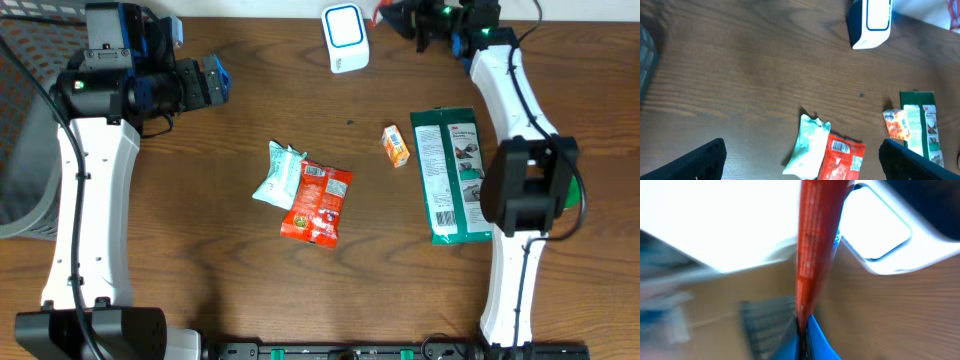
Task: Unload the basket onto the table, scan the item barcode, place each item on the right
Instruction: 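Carry the red stick packet to the far right and release it, then move the right gripper back toward the green glove pack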
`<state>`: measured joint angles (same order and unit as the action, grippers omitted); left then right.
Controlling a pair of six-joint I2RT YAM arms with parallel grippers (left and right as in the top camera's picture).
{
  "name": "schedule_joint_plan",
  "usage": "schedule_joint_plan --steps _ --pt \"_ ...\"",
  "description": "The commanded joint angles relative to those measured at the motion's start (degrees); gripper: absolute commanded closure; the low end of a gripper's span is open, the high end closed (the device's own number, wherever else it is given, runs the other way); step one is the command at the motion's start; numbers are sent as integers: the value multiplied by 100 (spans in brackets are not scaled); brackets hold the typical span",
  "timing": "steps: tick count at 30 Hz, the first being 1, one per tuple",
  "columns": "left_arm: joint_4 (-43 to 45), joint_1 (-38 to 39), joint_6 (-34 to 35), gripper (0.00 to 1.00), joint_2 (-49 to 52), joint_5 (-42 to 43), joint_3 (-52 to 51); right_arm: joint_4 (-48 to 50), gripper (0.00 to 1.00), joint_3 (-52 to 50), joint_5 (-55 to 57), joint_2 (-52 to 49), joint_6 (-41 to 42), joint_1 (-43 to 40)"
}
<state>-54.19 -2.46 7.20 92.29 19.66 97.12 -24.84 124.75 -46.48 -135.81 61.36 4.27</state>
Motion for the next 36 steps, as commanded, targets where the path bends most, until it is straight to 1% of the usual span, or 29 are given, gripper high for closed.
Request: schedule_joint_plan --steps 1,5,6,10,11,13,14,17,21,24,28,29,31,32,33,36 --pt "-20 -2 -55 3 17 46 61 -986 99 81 1445 949 -2968 -81" --pt "-20 -2 -55 3 17 46 61 -2955 99 81 2756 1569 -4675 -254" --pt "-20 -2 -55 3 17 46 61 -3338 99 81 3036 1650 -4948 -289" --pt "-20 -2 -55 2 17 46 61 -5012 99 79 4518 1762 -5788 -439" --pt "-20 -2 -55 3 17 46 61 -5493 99 24 5018 1731 -5864 -483" --pt "-20 -2 -55 3 17 46 61 -5914 99 -168 5532 1729 -5842 -549" --pt "-20 -2 -55 3 17 46 61 -6041 99 -450 5849 1729 -5532 -616" --pt "-20 -2 -55 3 17 46 61 -5845 99 -850 6008 1729 -5213 -708" --pt "-20 -2 -55 3 17 46 61 -5353 99 -1493 5991 1729 -5130 -820" --pt "-20 -2 -55 3 17 46 61 -5010 99 -1923 5987 1729 -5228 -879" --pt "-20 -2 -55 3 17 46 61 -4931 85 -2017 5858 1729 -5536 -879" --pt "-20 -2 -55 3 17 46 61 -4937 80 -2017 5713 1729 -5641 -876" --pt "-20 -2 -55 2 17 46 61 -4992 66 -2017 5396 1729 -5829 -872" --pt "-20 -2 -55 3 17 46 61 -5058 62 -2017 5263 1729 -5895 -870" --pt "-20 -2 -55 3 17 46 61 -5180 59 -2017 5158 1729 -5890 -870" --pt "-20 -2 -55 3 17 46 61 -5777 60 -2020 5069 1729 -5836 -870"
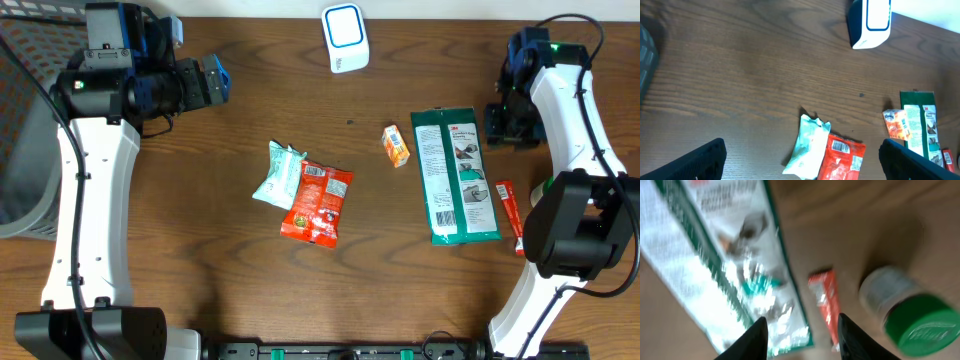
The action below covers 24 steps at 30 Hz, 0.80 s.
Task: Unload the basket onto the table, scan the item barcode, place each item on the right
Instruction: 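Move the right gripper back toward the green glove pack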
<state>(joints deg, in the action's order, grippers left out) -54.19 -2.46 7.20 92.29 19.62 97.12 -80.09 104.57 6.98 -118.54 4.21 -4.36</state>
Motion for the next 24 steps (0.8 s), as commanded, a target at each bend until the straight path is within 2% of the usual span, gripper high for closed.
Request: schedule_joint_plan --steps 1,2,4,8,15,24 --pt "-20 -2 -55 3 17 50 61 -494 65 -20 -278 2 -103 -9" --pt "-20 -2 -55 3 17 50 61 -662 72 -55 -278 2 -79 -11" --pt "-20 -2 -55 3 17 50 61 -949 99 -197 -280 2 11 -11" --pt "-20 -2 -55 2 17 50 61 -984 99 -769 -254 2 48 -15" --pt "-20 -2 -55 3 17 50 61 -374 99 -1759 376 2 310 -197" --pt "-20 -2 -55 3 17 50 61 448 99 -2559 1023 2 302 -332"
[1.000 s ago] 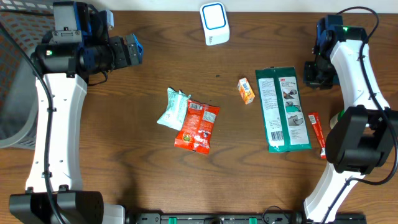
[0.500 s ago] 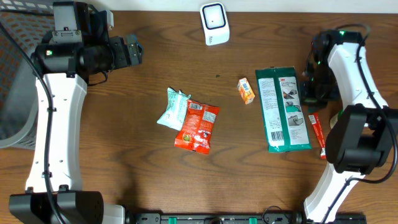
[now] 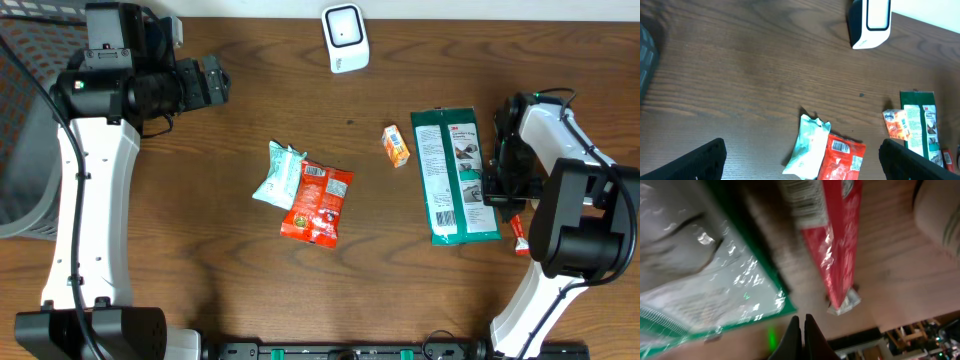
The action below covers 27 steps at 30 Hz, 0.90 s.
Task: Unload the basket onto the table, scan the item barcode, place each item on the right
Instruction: 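Move the right gripper back toward the green glove pack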
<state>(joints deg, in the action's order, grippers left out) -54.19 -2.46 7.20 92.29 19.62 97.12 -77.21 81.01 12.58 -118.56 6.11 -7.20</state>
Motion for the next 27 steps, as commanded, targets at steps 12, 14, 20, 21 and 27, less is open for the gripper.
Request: schedule_joint_plan --steps 12,14,20,21,27 --pt "-20 -2 -55 3 17 50 61 2087 99 -1086 1716 4 -258 -76" --pt "-20 -2 -55 2 17 50 61 2225 99 -1086 1917 4 -258 -76" --pt "-20 -2 -55 3 17 50 61 2691 95 -1086 2024 4 -260 -101" --pt "-20 -2 -55 3 17 50 61 2750 94 -1086 2026 4 -260 -107" --pt "-20 -2 -55 3 17 50 61 3008 99 -1062 2031 7 -260 -160"
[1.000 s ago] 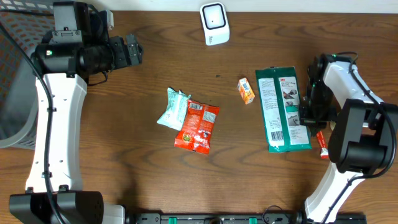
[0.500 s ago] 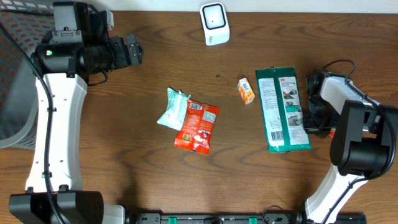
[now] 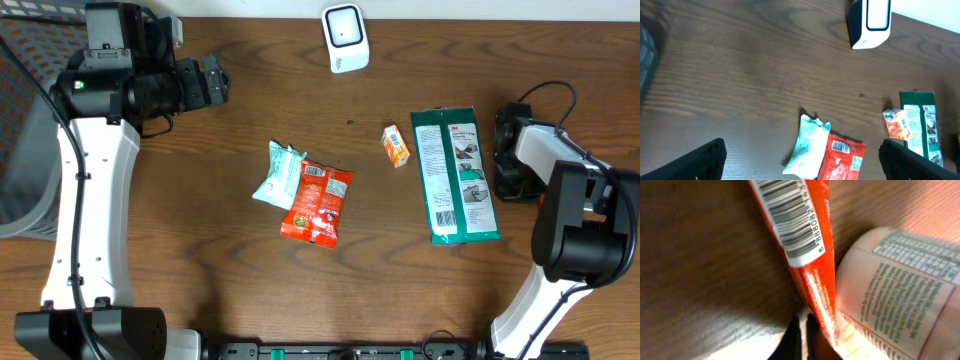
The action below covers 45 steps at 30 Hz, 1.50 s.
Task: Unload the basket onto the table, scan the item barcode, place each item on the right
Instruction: 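Move the right gripper back toward the green glove pack, then move the right gripper to the orange Kleenex pack and grasp it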
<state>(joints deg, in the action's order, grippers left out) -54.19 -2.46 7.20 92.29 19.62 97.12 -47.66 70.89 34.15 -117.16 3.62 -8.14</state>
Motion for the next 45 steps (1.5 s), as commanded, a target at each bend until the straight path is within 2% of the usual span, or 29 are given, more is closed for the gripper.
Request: schedule_joint_plan --steps 1,4,8,12,15,16,17,18,19,20,21,23,25,32,40,45 --pt "-22 -2 -55 3 17 50 61 13 99 -13 -127 -133 -9 -63" --pt "-20 -2 -55 2 17 50 61 -358 99 313 -330 -111 -2 -39" --pt "-20 -2 -55 3 17 50 61 -949 99 944 -1165 -50 -7 -9" --pt "-20 -2 -55 3 17 50 61 -1624 92 1742 -2092 -42 -7 -2" --pt "-20 -2 -55 3 17 50 61 -1947 84 2186 -2970 -42 -7 0" --pt "-20 -2 -55 3 17 50 61 -2002 74 2288 -3467 -42 -4 0" --pt "-20 -2 -55 3 17 50 61 -2063 29 2334 -3991 -42 -11 0" --pt "-20 -2 -55 3 17 50 61 -2079 8 2341 -4658 -42 -13 0" --pt "-20 -2 -55 3 17 50 61 -2081 8 2334 -5180 -42 -92 0" --pt "-20 -2 -55 3 17 50 61 -2046 17 2312 -5683 -46 -188 7" --pt "-20 -2 -55 2 17 50 61 -1978 30 2286 -6157 -48 -201 26" --pt "-20 -2 -55 3 17 50 61 -1871 67 2273 -6610 -48 -195 114" --pt "-20 -2 -55 3 17 50 61 -1738 87 2273 -6551 -48 -90 256" --pt "-20 -2 -55 3 17 50 61 -793 97 2114 -5532 -50 955 1110" --pt "-20 -2 -55 3 17 50 61 317 99 1587 -5351 -50 1530 1779" --pt "-20 -2 -55 3 17 50 61 509 98 1432 -5698 -50 1561 2002"
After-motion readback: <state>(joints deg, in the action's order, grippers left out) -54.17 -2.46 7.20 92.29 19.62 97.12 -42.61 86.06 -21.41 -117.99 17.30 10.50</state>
